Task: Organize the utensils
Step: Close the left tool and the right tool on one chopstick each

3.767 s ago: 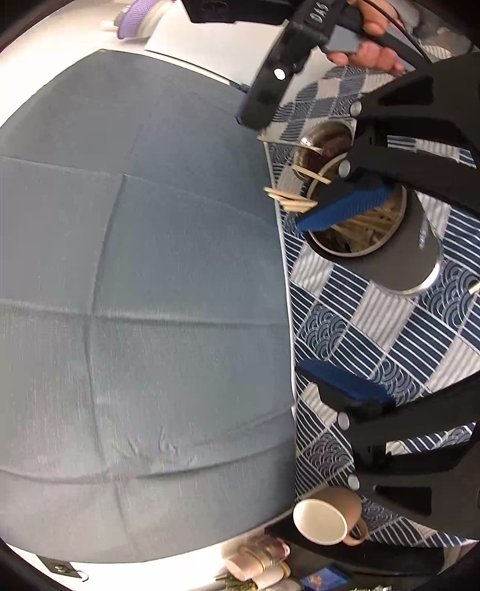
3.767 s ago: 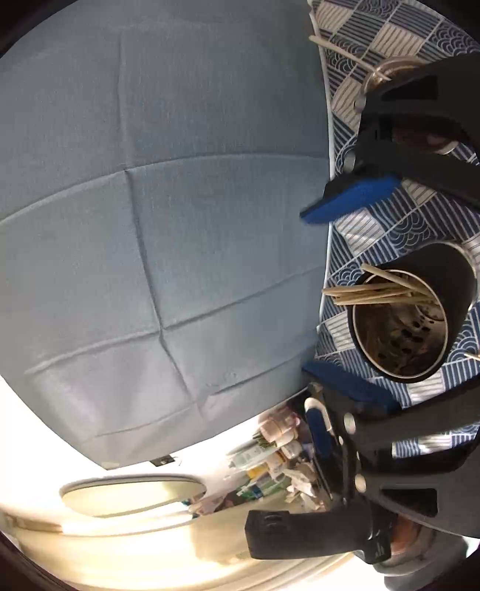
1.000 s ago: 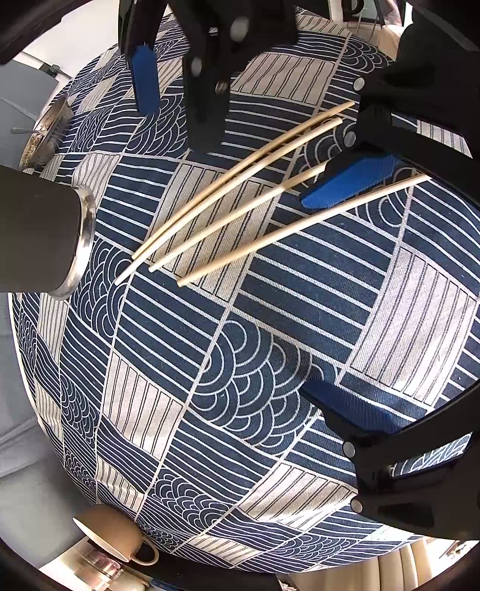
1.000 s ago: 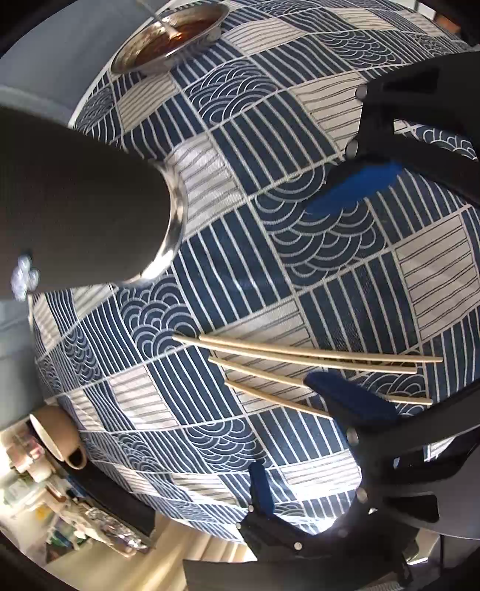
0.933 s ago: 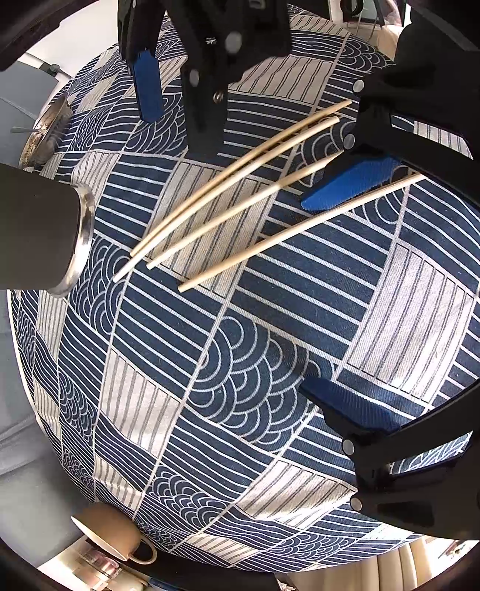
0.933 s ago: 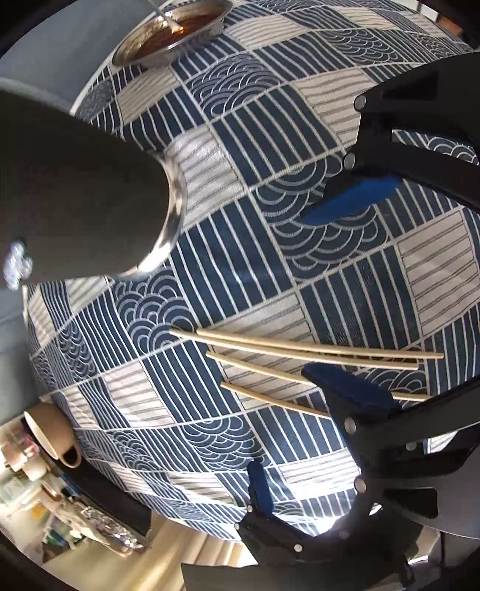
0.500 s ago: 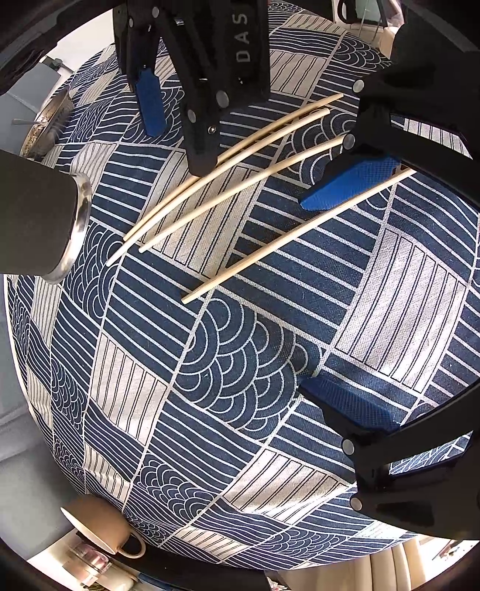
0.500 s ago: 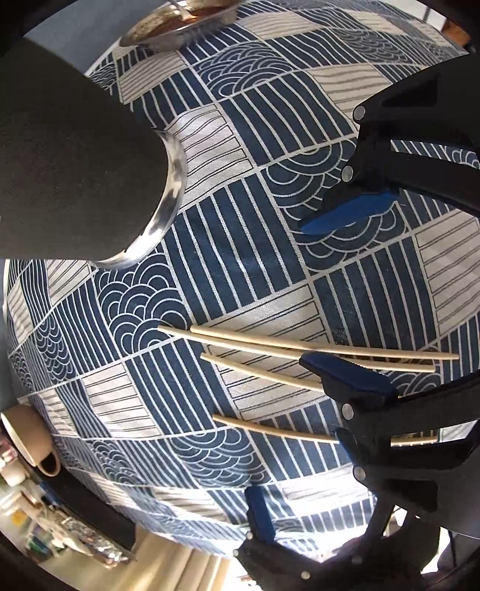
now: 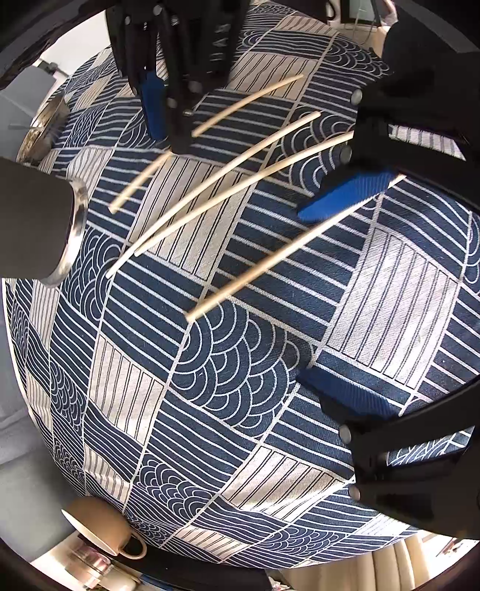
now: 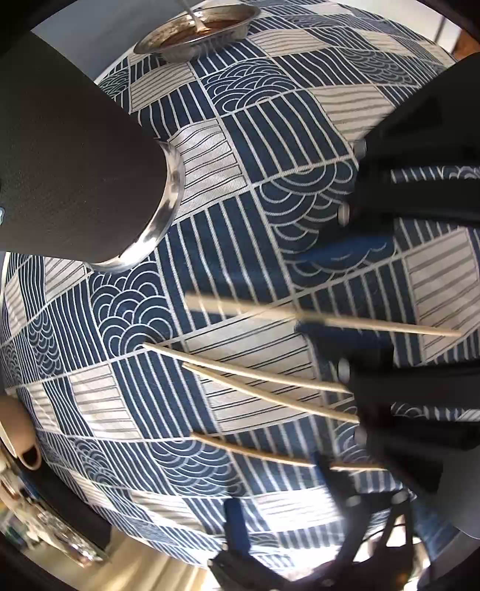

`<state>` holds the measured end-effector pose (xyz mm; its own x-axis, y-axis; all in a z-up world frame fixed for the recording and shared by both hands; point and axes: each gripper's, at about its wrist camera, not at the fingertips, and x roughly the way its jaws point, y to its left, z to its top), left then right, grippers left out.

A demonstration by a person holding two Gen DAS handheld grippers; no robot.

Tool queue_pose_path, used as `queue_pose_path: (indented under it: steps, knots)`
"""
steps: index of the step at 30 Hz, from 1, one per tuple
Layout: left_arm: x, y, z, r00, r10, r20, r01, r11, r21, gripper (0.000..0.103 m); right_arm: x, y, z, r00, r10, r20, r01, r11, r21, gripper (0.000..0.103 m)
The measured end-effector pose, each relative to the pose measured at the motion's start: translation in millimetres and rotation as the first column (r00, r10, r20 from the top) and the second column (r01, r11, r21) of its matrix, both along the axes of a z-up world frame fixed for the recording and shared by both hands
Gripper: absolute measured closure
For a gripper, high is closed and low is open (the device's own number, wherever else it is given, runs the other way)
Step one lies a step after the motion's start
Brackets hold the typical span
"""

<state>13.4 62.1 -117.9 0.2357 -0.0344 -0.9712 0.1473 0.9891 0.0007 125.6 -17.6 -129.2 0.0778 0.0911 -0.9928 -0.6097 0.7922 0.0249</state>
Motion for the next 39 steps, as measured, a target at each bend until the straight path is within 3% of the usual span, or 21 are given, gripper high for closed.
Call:
queue_pose_path:
  steps: [1,4,6,7,11,17,20,31,34,36,39]
  knots:
    - [-1,0,2,1.000,-0.009,-0.002,0.009,1.000,-0.002,0.035,1,-6,1,1.000,0.007,-0.002,-0.007,1.000,-0.003,0.097]
    - [-4,5,7,1.000,-0.014,-0.015,0.014,1.000,-0.011,0.053,3,-17,1,1.000,0.021,-0.010,-0.021,1.000,-0.007,0.099]
    - [-5,12,10,1.000,-0.001,-0.026,0.001,1.000,-0.020,0.080,3,-23,3,1.000,0.021,-0.020,-0.021,1.000,-0.018,0.099]
    - [-6,16,11,0.999,0.008,-0.035,-0.009,0.999,-0.032,0.087,3,-26,3,1.000,0.022,-0.022,-0.022,0.999,-0.025,0.099]
    - [-10,44,10,0.995,0.059,-0.083,-0.071,0.986,-0.149,0.095,-7,-38,6,0.999,0.038,0.019,-0.037,0.997,-0.074,0.099]
    - [-16,54,16,0.993,0.069,-0.092,-0.083,0.983,-0.164,0.103,-20,-56,12,0.999,-0.030,-0.033,0.030,1.000,0.001,0.099]
    - [-16,55,20,0.993,0.067,-0.093,-0.083,0.981,-0.178,0.103,-20,-66,19,0.992,-0.089,-0.091,0.098,0.990,0.097,0.099]
    - [-8,59,23,0.986,0.130,-0.105,-0.143,0.981,-0.129,0.102,-26,-74,36,0.992,-0.099,-0.074,0.110,0.981,0.158,0.099]
    - [-6,58,24,0.985,0.133,-0.108,-0.145,0.983,-0.113,0.095,-25,-76,33,0.992,-0.097,-0.080,0.108,0.982,0.153,0.099]
    - [-2,54,21,0.983,0.140,-0.116,-0.152,0.983,-0.099,0.082,-25,-76,28,0.991,-0.099,-0.088,0.112,0.982,0.150,0.099]
    - [5,47,16,0.978,0.165,-0.126,-0.175,0.982,-0.070,0.076,-25,-67,23,0.991,-0.099,-0.095,0.112,0.982,0.151,0.098]
